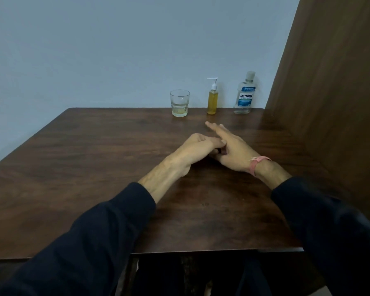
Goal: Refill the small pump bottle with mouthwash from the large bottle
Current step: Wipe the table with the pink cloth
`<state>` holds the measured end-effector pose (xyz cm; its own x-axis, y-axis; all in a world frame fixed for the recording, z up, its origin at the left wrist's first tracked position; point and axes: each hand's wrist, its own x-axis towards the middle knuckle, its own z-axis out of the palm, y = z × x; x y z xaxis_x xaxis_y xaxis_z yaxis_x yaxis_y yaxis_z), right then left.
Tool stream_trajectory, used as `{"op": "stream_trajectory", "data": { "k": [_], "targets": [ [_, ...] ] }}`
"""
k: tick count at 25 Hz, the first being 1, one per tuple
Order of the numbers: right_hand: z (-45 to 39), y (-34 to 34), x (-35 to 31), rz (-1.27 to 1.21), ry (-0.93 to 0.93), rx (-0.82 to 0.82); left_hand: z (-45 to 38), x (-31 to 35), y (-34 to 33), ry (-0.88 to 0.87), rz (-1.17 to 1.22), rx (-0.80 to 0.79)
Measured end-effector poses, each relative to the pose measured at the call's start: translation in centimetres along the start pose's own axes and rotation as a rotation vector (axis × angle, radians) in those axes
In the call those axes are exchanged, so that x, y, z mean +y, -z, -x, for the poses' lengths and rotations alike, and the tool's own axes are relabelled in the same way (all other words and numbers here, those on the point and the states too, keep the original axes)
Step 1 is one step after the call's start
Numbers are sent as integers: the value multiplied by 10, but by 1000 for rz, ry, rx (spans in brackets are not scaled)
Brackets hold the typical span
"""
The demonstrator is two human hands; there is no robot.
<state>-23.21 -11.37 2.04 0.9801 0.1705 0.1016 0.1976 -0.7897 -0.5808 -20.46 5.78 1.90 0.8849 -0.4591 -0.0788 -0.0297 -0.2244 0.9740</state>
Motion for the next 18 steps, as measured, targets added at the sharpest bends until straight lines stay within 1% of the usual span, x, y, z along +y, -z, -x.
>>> {"op": "stream_trajectory", "data": {
  "k": [1, 2, 3, 5, 6, 8, 10, 13, 16, 18],
  "targets": [
    [4, 2, 5, 57, 0, -28, 2, 0, 0, -16, -37, -50],
    [11, 7, 11, 113, -29, -69, 4, -2, 6, -43, -78, -49],
    [19, 13, 19, 160, -74, -90, 4, -8, 15, -77, -126, 9],
    [40, 28, 38, 224, -158, -63, 3, -24, 41, -146, -164, 168],
    [51, 34, 44, 219, -175, -56, 3, -33, 54, -165, -115, 207],
    [72, 34, 44, 185, -180, -57, 1, -43, 68, -160, 11, 227],
    [90, 17, 23, 141, -143, -46, -4, -44, 70, -157, 43, 224],
    [120, -28, -32, 70, 27, -18, -8, -43, 65, -153, 21, 210],
    [159, -80, -81, 161, 138, -35, -8, -44, 65, -151, 14, 190],
    [180, -91, -96, 228, 145, -67, -5, -42, 68, -148, 32, 197]
  ]
}}
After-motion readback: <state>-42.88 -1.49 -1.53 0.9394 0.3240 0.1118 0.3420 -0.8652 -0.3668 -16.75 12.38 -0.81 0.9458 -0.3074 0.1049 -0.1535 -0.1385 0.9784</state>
